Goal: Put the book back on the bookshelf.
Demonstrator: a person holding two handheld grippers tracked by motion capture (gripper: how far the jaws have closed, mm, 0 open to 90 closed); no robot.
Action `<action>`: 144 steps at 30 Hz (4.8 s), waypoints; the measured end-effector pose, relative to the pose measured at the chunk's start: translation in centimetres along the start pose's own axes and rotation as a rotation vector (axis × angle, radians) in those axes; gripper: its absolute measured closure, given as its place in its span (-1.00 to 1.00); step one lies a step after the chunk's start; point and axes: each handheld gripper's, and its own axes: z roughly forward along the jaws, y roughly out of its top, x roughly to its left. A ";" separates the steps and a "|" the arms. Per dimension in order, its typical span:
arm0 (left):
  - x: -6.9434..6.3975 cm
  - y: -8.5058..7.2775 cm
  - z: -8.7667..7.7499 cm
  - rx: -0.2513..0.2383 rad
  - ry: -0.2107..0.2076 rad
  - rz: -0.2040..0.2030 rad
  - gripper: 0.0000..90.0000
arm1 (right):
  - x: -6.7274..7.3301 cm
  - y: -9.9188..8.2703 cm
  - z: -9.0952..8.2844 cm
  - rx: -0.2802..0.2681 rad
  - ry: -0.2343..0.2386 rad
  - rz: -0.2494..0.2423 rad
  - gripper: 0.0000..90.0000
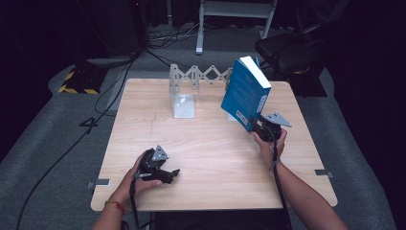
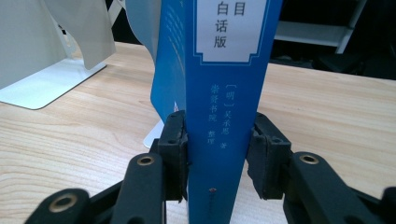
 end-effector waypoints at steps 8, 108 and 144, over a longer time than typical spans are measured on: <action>0.1 0.1 0.1 0.004 -0.010 0.012 -0.70 | 0.0 1.0 1.7 0.020 0.007 -0.020 0.38; 0.0 0.1 0.1 0.002 -0.002 0.000 -0.70 | -12.2 -8.2 -14.9 0.377 0.287 -0.128 -0.43; 0.0 0.2 0.2 0.006 -0.004 -0.001 -0.73 | -12.3 -8.7 -14.8 0.381 0.252 -0.118 -0.47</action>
